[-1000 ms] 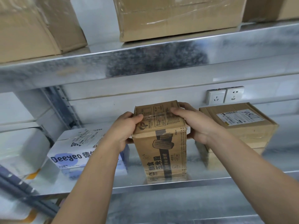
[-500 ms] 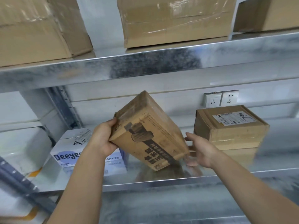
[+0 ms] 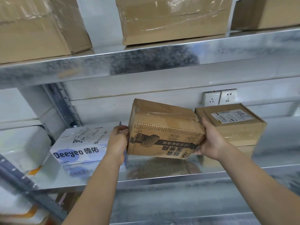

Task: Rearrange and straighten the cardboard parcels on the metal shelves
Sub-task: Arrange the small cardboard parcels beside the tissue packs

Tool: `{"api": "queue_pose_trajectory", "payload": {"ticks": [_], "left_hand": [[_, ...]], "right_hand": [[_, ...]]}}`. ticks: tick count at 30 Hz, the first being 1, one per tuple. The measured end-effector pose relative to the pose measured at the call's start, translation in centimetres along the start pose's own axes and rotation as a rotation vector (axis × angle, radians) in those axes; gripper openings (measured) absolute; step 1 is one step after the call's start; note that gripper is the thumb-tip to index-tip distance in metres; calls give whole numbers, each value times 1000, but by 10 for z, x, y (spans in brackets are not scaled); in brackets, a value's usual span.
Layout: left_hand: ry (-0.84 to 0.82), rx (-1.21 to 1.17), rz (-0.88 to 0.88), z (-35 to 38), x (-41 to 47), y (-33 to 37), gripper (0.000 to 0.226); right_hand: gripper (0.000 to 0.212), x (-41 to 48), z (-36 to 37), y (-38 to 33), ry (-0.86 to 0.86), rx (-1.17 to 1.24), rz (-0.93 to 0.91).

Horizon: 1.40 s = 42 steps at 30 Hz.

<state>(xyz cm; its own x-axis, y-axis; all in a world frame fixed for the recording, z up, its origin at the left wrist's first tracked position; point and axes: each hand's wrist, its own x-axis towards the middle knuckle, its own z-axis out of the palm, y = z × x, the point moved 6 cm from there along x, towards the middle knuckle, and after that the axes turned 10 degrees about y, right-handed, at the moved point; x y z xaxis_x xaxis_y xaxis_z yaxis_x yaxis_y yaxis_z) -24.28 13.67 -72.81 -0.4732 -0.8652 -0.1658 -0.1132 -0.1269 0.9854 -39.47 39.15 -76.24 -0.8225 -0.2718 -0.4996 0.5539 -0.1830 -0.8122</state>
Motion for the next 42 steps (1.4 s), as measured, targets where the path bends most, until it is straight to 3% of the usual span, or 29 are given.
{"api": "queue_pose_trajectory", "payload": {"ticks": [8, 14, 22, 29, 36, 42], "left_hand": [[-38, -6, -78, 15, -9, -10, 34], [-77, -37, -191, 16, -8, -20, 29], [-172, -54, -189, 13, -2, -19, 57], [-171, -119, -167, 12, 5, -13, 74], [-138, -147, -172, 16, 3, -14, 42], [-106, -145, -174, 19, 6, -22, 34]], "right_hand": [[52, 4, -2, -6, 73, -165, -57], [38, 3, -4, -4, 31, -225, -84], [13, 5, -3, -16, -35, -208, -156], [25, 3, 3, -29, -12, -189, -243], [33, 12, 2, -24, -44, -122, -201], [21, 17, 7, -12, -51, -148, -189]]}}
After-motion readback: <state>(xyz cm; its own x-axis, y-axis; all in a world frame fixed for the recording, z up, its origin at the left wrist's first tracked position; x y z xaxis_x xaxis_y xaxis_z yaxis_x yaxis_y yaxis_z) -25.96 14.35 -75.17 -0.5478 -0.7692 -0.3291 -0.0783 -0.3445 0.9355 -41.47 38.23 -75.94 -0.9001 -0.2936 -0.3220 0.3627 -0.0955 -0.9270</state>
